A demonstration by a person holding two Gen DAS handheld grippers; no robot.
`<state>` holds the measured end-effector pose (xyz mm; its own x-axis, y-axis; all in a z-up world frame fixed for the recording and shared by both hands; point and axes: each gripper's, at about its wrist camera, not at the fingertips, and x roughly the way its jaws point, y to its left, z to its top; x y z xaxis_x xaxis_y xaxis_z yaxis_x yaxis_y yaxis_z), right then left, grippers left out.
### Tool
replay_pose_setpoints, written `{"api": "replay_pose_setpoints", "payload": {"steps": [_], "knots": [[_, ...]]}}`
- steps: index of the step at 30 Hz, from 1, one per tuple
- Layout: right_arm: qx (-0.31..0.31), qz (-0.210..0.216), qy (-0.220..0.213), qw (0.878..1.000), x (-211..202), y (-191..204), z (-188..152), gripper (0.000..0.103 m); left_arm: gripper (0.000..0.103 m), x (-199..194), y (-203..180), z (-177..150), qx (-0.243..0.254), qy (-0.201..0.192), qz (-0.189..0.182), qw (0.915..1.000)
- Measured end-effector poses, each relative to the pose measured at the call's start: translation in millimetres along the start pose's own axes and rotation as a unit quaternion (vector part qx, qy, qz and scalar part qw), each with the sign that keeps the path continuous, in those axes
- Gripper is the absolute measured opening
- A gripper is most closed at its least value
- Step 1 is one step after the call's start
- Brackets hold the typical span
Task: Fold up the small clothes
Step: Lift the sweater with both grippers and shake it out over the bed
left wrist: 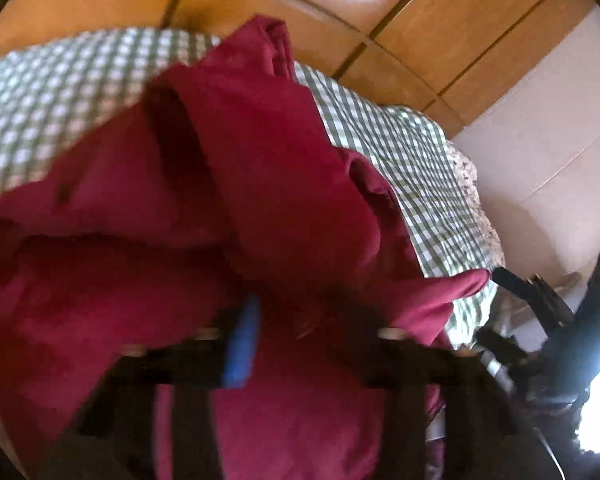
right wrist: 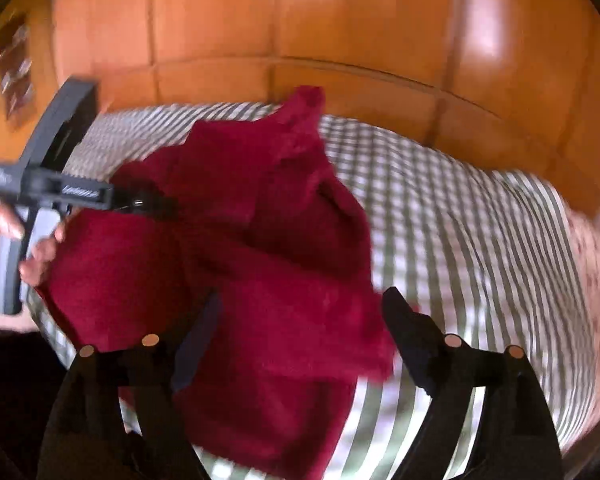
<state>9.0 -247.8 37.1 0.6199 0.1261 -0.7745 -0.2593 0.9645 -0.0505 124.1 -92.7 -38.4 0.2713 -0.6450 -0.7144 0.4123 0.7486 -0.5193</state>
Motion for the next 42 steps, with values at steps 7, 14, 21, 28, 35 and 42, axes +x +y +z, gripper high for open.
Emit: {"api": "replay_pose_setpoints", "payload": {"steps": [7, 14, 21, 28, 35, 42], "knots": [[-0.075, 0.067, 0.128, 0.987, 69.2, 26.3, 2.4, 0.017, 0.006, -61.4, 13.6, 12.0, 0.005, -0.089, -0.003, 0.9960], [-0.052, 0.002, 0.056, 0.997, 18.4, -2.8, 20.9, 0.004, 0.006, -179.0, 94.6, 42.1, -0.059, -0.202, 0.057, 0.9760], [0.083, -0.175, 0.002, 0.981, -12.0, -134.7, 68.3, 0.004, 0.006, -267.7, 169.9, 75.6, -0.117, -0.275, 0.178, 0.9377], [0.198, -0.340, 0.001, 0.919, 5.8, -251.7, 94.5, 0.004, 0.006, -345.6, 244.8, 91.6, -0.213, -0.327, 0.316, 0.8647], [0.305, -0.373, -0.016, 0.876, 19.6, -298.8, 77.8, 0.075, 0.026, -331.1, 310.9, 65.3, -0.299, -0.259, 0.382, 0.8353], [0.258, -0.241, 0.003, 0.936, 32.1, -224.9, 41.2, 0.089, 0.062, -291.2, 308.6, 8.7, -0.303, -0.229, 0.331, 0.8640]]}}
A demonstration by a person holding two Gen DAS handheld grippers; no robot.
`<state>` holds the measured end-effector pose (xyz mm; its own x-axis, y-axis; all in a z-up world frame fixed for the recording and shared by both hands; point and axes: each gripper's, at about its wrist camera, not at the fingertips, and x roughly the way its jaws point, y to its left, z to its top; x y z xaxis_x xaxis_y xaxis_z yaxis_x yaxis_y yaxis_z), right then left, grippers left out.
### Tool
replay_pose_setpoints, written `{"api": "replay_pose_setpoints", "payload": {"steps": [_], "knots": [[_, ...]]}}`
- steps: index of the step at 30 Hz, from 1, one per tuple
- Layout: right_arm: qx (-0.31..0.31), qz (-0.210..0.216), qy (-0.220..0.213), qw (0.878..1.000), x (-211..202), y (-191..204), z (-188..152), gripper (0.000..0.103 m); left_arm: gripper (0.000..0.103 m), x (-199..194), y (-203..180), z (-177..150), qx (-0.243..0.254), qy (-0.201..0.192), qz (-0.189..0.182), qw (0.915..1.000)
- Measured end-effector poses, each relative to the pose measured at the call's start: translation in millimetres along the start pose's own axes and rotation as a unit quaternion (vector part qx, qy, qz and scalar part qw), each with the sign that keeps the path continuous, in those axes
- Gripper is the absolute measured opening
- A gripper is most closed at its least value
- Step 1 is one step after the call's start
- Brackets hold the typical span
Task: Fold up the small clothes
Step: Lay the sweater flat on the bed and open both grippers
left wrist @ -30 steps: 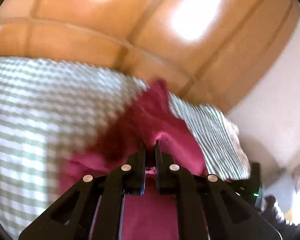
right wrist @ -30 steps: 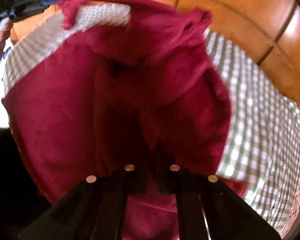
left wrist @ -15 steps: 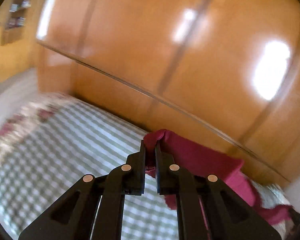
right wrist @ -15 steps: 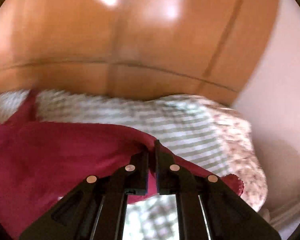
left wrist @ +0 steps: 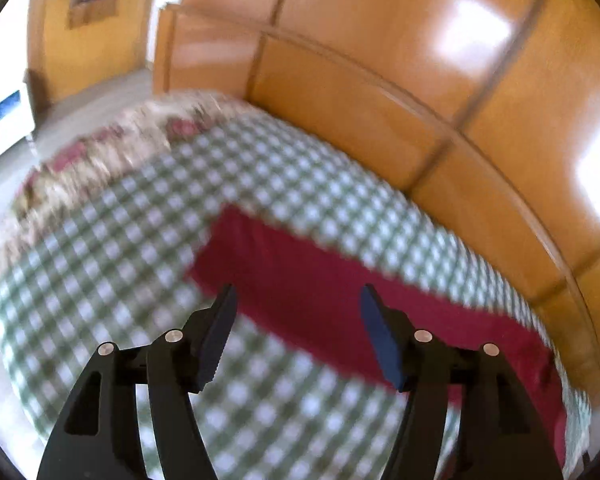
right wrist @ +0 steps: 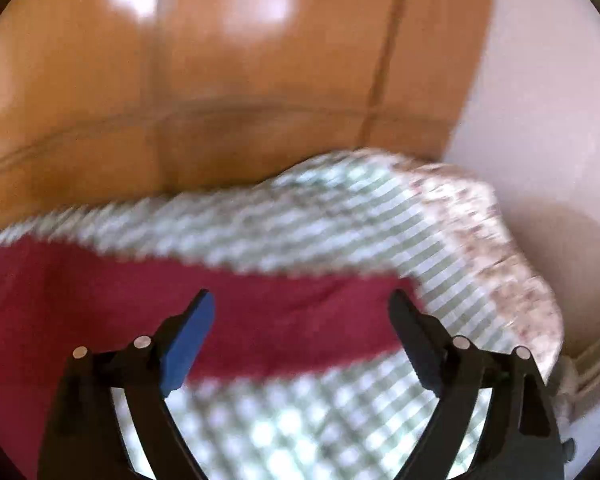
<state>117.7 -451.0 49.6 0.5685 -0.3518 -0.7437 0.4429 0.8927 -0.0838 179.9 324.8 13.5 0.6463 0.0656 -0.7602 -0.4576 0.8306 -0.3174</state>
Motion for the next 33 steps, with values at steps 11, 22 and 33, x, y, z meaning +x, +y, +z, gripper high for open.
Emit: {"api": "replay_pose_setpoints", "payload": {"steps": [11, 22, 33], "knots": [[-0.030, 0.222, 0.173, 0.959, -52.7, 52.5, -185.9, 0.072, 0.053, -47.6, -44.7, -213.1, 0.151, 0.174, -0.257, 0.9386], [-0.072, 0.249, 0.178, 0.949, -89.3, 80.5, -220.8, 0.015, 0.028, -77.4, -59.3, -277.1, 0.163, 0.190, -0.296, 0.9218], [-0.078, 0.224, 0.177, 0.955, -98.8, 64.8, -233.2, 0.008, 0.005, -77.2, -58.3, -288.3, 0.203, 0.209, -0.275, 0.9161]]}}
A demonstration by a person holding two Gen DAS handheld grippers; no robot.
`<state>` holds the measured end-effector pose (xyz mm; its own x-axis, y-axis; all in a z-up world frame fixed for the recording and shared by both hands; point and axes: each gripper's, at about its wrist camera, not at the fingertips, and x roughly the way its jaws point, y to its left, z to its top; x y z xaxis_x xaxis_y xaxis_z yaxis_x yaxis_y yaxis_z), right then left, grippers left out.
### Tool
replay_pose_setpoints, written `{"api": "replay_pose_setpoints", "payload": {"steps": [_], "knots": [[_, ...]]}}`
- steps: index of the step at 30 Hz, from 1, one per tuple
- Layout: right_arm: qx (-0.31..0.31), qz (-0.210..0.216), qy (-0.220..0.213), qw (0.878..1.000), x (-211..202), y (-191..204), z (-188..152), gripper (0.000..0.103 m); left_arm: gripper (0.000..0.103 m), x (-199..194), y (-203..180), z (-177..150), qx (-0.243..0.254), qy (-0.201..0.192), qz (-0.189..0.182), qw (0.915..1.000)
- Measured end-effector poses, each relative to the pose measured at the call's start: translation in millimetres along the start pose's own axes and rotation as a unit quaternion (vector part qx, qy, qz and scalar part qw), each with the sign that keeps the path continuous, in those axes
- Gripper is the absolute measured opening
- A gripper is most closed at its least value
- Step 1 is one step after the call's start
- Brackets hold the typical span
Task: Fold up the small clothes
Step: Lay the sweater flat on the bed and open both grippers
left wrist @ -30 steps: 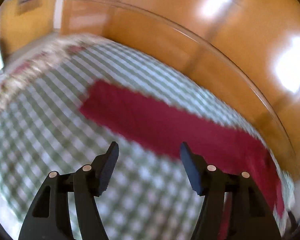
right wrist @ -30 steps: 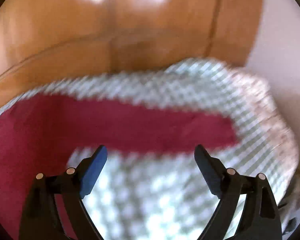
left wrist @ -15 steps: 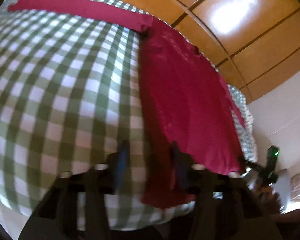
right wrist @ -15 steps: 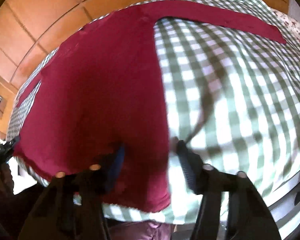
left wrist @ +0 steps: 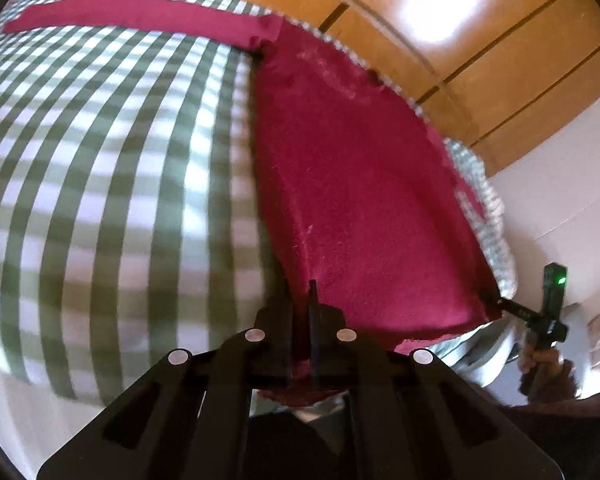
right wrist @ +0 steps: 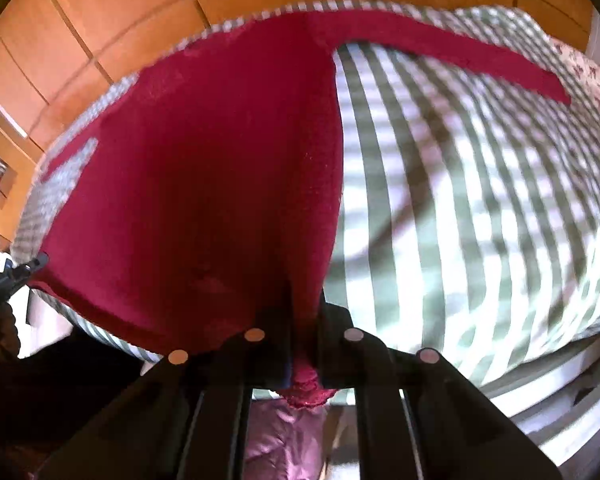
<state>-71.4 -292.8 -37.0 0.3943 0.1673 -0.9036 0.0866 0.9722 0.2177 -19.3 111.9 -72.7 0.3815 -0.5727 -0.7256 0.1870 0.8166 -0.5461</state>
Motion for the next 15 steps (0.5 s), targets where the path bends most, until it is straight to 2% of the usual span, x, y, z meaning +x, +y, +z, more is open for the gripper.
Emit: {"api": "replay_pose_setpoints", "payload": {"steps": [2, 3, 4, 6, 7, 8, 9, 12, 15], "knots": [[0.002, -0.009, 0.000, 1.000, 1.5, 0.7, 2.4, 0.012, 0.007, -8.5, -1.0, 1.5, 0.005, 0.000, -0.003, 1.0000], [0.004, -0.020, -0.005, 1.000, -0.5, 2.4, 5.2, 0.026, 0.017, -14.2, -0.2, 5.1, 0.003, -0.007, 0.003, 1.0000], [0.004, -0.037, -0.016, 0.999, -4.5, 4.3, 7.9, 0.049, 0.022, -20.1, 3.2, 8.0, -0.002, -0.014, 0.006, 0.9999], [-0.008, -0.061, -0.047, 0.997, -16.0, 13.2, 15.3, 0.059, 0.043, -37.5, 18.2, 18.2, -0.029, -0.046, 0.022, 0.9983], [-0.017, -0.066, -0.060, 0.996, -20.4, 19.9, 19.9, 0.064, 0.049, -48.4, 31.6, 26.4, -0.052, -0.068, 0.036, 0.9956], [-0.023, -0.068, -0.071, 0.995, -23.4, 27.2, 24.3, 0.068, 0.055, -58.1, 46.7, 34.7, -0.079, -0.088, 0.058, 0.9913], [-0.031, -0.066, -0.085, 0.994, -26.3, 38.3, 29.8, 0.074, 0.055, -67.7, 61.0, 42.0, -0.099, -0.104, 0.076, 0.9866], [-0.051, -0.023, -0.102, 0.993, -21.7, 77.6, 44.5, 0.076, 0.055, -99.4, 110.9, 74.2, -0.161, -0.157, 0.161, 0.9610], [-0.089, 0.031, -0.085, 0.992, -1.0, 125.3, 50.4, 0.078, 0.055, -119.0, 150.1, 97.9, -0.203, -0.188, 0.192, 0.9416]]}}
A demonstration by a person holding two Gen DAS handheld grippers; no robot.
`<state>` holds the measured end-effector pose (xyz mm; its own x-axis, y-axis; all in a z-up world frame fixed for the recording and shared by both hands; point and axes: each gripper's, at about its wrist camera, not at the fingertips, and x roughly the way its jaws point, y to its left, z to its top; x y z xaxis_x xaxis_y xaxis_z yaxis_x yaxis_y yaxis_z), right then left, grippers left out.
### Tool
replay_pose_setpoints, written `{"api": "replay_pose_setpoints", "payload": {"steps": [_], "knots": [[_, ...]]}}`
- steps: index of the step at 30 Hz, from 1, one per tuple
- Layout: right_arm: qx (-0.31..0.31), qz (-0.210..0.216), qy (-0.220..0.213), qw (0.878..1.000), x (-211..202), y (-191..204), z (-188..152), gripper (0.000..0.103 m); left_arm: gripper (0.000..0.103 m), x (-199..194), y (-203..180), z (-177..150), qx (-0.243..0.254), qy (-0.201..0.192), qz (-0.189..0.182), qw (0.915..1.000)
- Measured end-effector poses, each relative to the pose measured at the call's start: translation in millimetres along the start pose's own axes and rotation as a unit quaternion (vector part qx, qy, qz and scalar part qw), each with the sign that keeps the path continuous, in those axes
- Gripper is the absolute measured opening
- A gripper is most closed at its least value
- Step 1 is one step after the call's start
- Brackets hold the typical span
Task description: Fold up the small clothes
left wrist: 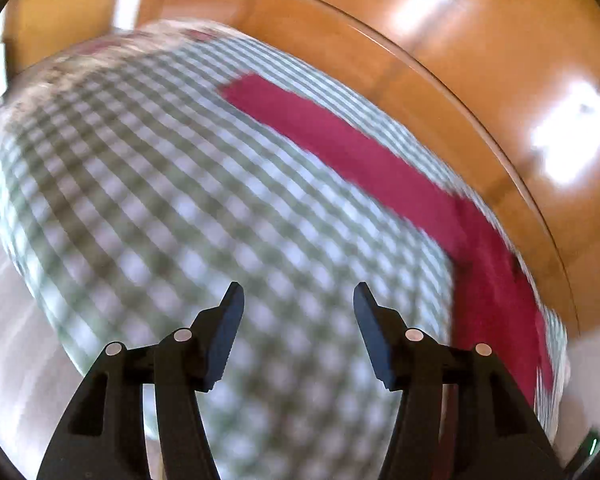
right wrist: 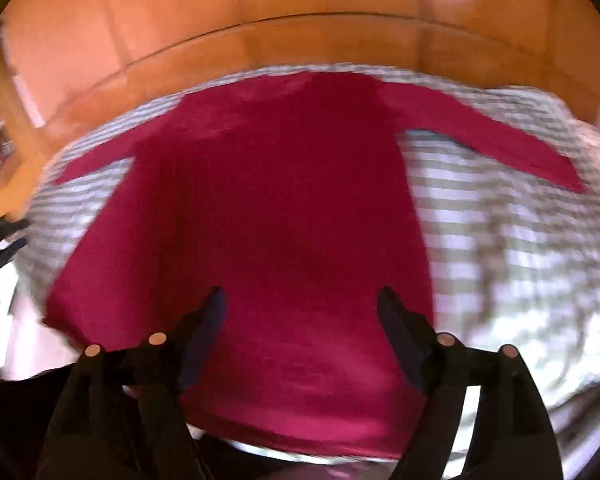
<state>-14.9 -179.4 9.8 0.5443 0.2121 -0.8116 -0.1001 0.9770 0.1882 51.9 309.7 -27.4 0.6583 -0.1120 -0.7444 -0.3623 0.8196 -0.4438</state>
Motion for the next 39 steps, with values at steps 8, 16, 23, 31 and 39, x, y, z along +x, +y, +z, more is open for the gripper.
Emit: {"api": "replay_pose_setpoints", "payload": {"steps": [8, 16, 23, 31, 39], "knots": [[-0.031, 0.042, 0.048, 0.998, 62.3, 69.4, 8.7, 0.078, 0.055, 50.2, 40.2, 97.5, -0.046, -0.035, 0.061, 0.9965], [-0.022, 0.049, 0.069, 0.996, 79.3, 71.0, -3.1, 0.101, 0.040, 113.2, 55.3, 137.8, -0.058, -0.026, 0.077, 0.9950], [-0.021, 0.038, 0.084, 0.996, 85.8, 71.0, -1.5, 0.101, 0.005, 106.6, 42.4, 137.6, -0.011, -0.058, 0.084, 0.9947], [-0.031, 0.029, 0.067, 0.997, 81.9, 68.9, -6.3, 0.101, 0.035, 95.4, 41.9, 120.9, 0.000, -0.054, 0.163, 0.9852], [0.001, 0.056, 0.046, 0.997, 62.5, 50.5, -0.2, 0.093, 0.068, 58.5, -80.5, 54.2, 0.069, -0.057, 0.003, 0.9960]]}}
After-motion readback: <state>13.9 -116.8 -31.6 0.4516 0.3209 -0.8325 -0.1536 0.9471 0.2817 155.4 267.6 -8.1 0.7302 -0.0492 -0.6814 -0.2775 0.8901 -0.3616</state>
